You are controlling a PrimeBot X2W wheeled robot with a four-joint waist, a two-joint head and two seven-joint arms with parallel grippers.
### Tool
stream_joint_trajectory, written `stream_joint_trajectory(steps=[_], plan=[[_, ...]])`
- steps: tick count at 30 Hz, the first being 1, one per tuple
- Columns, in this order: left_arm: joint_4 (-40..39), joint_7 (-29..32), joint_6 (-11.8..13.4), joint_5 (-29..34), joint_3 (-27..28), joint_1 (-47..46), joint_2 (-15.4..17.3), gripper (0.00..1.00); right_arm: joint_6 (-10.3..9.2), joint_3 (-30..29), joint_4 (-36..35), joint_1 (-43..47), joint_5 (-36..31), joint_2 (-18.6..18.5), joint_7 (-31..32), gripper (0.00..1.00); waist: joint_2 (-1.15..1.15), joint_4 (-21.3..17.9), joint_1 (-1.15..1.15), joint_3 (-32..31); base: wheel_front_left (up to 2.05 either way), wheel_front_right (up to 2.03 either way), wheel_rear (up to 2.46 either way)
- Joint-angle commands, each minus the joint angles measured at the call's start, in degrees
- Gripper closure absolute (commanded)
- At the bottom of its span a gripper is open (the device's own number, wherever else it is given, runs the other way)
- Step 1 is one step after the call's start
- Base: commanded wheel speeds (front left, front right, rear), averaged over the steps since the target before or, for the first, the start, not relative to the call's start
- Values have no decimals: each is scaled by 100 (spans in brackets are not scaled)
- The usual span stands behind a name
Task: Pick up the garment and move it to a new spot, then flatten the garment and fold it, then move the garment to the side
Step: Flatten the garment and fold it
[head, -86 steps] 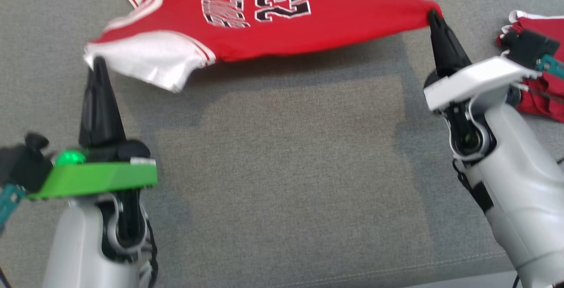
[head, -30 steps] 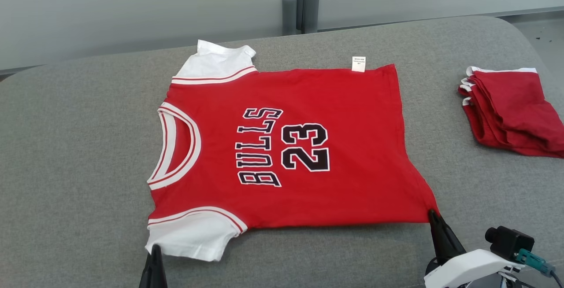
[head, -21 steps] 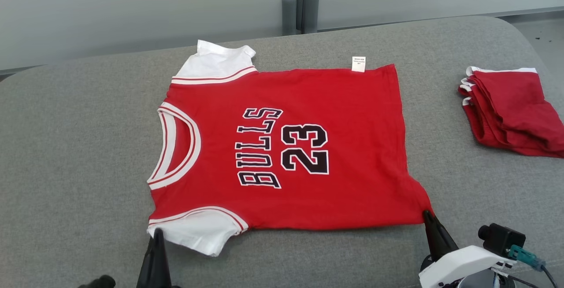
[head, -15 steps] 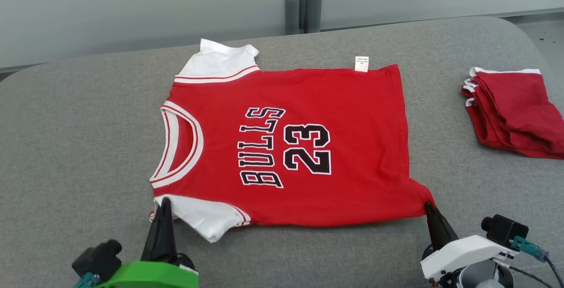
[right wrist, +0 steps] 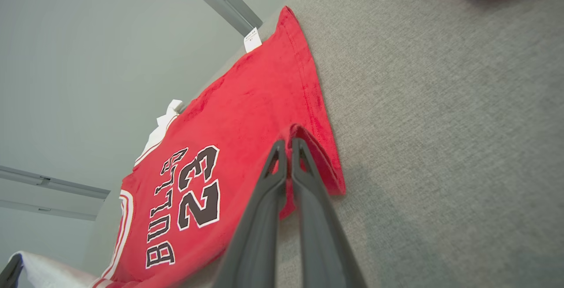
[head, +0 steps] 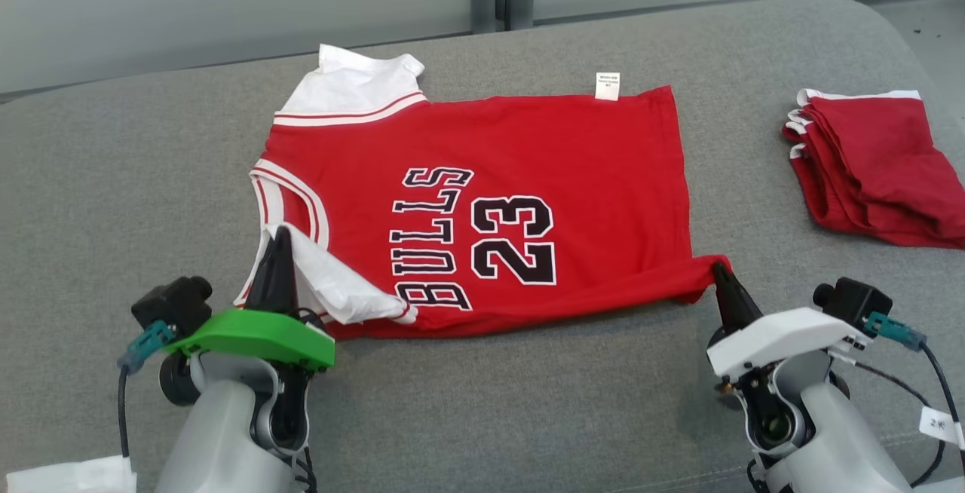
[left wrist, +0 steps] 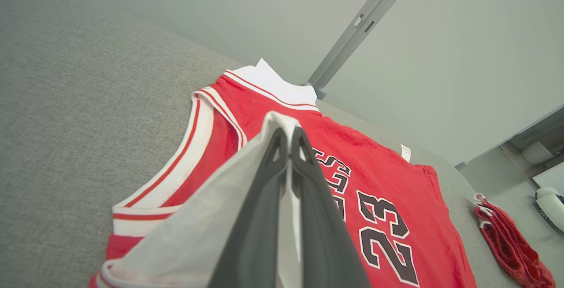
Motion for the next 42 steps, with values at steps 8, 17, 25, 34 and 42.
stream_joint_trajectory(steps=[8, 17, 25, 34, 42], plan=[[722, -46, -82, 227, 142, -899, 6, 100, 2, 30, 925, -1075, -133, -3, -3, 100, -1, -227, 0, 513, 0, 0, 0], [975, -49, -122, 543, 511, -1302, -7, 100, 2, 409, 1992, -1962, 162, -1, -219, 100, -1, -208, 0, 768, 0, 0, 0], [1010, -49, -129, 620, 501, -1491, -19, 100, 2, 814, 2621, -2417, 487, -1, -490, 100, -1, -192, 0, 836, 0, 0, 0], [1451, -45, -129, 649, 303, -1738, -14, 76, 2, 1288, 3005, -2741, 790, -2, -694, 71, -1, -259, 0, 866, 0, 0, 0], [1324, -45, -128, 519, 309, -1698, -17, 0, 2, 1450, 2975, -2875, 820, 0, -926, 0, -1, -238, 0, 843, 0, 0, 0]])
